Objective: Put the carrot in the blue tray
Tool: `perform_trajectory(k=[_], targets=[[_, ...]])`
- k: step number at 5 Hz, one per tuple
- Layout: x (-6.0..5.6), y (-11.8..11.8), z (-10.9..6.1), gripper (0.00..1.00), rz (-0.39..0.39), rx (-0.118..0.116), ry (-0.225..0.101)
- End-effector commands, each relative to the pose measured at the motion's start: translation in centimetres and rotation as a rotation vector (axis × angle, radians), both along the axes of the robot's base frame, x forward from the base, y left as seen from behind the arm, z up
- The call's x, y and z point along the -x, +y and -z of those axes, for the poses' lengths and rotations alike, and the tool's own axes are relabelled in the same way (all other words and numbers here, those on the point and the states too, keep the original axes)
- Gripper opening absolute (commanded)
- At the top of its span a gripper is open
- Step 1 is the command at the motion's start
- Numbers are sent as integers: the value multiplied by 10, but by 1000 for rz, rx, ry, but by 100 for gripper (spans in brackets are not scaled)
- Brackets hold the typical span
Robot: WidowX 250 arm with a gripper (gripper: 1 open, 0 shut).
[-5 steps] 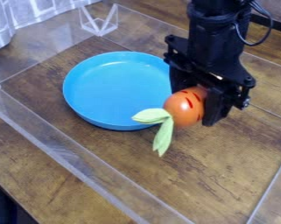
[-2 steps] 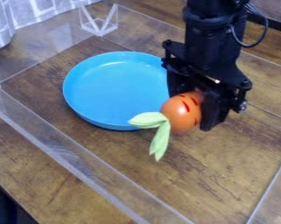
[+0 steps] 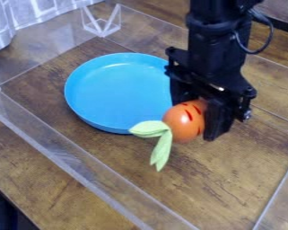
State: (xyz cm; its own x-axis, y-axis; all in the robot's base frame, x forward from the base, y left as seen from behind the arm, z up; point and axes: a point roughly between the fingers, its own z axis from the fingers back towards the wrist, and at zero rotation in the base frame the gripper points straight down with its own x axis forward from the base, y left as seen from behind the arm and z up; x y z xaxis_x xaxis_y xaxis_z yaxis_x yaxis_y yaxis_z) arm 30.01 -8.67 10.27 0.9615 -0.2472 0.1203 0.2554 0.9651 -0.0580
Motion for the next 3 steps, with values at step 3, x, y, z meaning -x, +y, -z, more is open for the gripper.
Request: perform_trajectory(k=[3], targets=[[0,15,-18,0,-24,7,-33]])
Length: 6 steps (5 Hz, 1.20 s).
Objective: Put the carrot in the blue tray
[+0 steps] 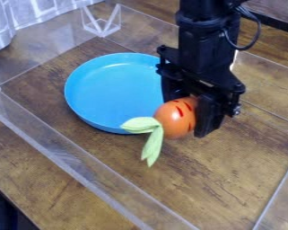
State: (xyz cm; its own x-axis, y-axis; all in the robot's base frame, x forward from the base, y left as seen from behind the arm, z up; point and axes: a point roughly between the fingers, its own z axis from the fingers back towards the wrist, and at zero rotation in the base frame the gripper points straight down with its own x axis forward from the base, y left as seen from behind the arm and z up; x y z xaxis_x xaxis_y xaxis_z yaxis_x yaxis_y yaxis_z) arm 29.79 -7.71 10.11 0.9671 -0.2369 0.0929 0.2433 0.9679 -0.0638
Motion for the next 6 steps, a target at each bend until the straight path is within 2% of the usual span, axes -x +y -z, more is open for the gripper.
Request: perform_trajectory(k=[1,3,6], targets=[[0,9,-23,0,-17,-4,-59],[4,17,-30,0,-27,-27,-59],[13,32,-40,0,-67,-42,-67]])
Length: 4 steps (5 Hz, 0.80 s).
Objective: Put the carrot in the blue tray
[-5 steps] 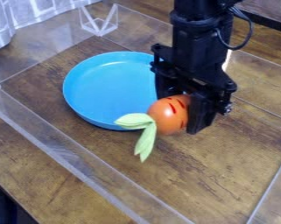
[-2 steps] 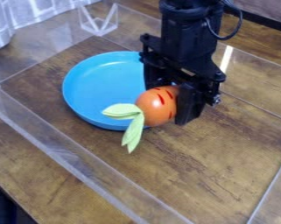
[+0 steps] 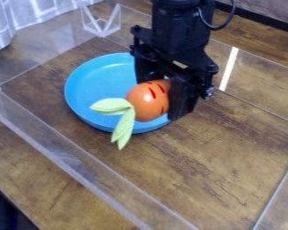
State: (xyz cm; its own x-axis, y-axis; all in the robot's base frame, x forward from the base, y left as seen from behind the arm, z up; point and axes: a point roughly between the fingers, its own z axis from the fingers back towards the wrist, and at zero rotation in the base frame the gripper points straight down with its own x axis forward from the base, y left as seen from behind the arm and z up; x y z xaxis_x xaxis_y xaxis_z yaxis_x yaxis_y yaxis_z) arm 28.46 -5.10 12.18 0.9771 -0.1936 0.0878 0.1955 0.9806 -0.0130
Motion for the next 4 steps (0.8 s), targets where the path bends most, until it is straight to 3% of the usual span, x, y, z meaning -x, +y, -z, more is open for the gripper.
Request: perform_trajectory(k=[1,4], targets=[[4,10,-20,0,-21,5,-63],[17,21,-15,0,-32,-8,-57]])
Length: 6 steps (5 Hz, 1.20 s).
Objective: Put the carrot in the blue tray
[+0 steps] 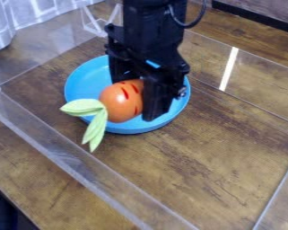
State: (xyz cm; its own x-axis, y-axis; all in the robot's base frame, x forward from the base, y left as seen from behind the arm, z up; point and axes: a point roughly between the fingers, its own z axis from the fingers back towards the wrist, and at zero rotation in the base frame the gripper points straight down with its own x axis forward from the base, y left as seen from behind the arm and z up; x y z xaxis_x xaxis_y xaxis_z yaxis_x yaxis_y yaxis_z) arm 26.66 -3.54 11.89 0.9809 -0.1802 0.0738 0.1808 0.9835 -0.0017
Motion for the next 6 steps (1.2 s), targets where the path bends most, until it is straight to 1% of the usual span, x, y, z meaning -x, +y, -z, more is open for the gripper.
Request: perform_trajectory(k=[1,6], targets=[[1,7,-16,0,-20,1,-68],[8,13,-9,0,-39,9,-76]])
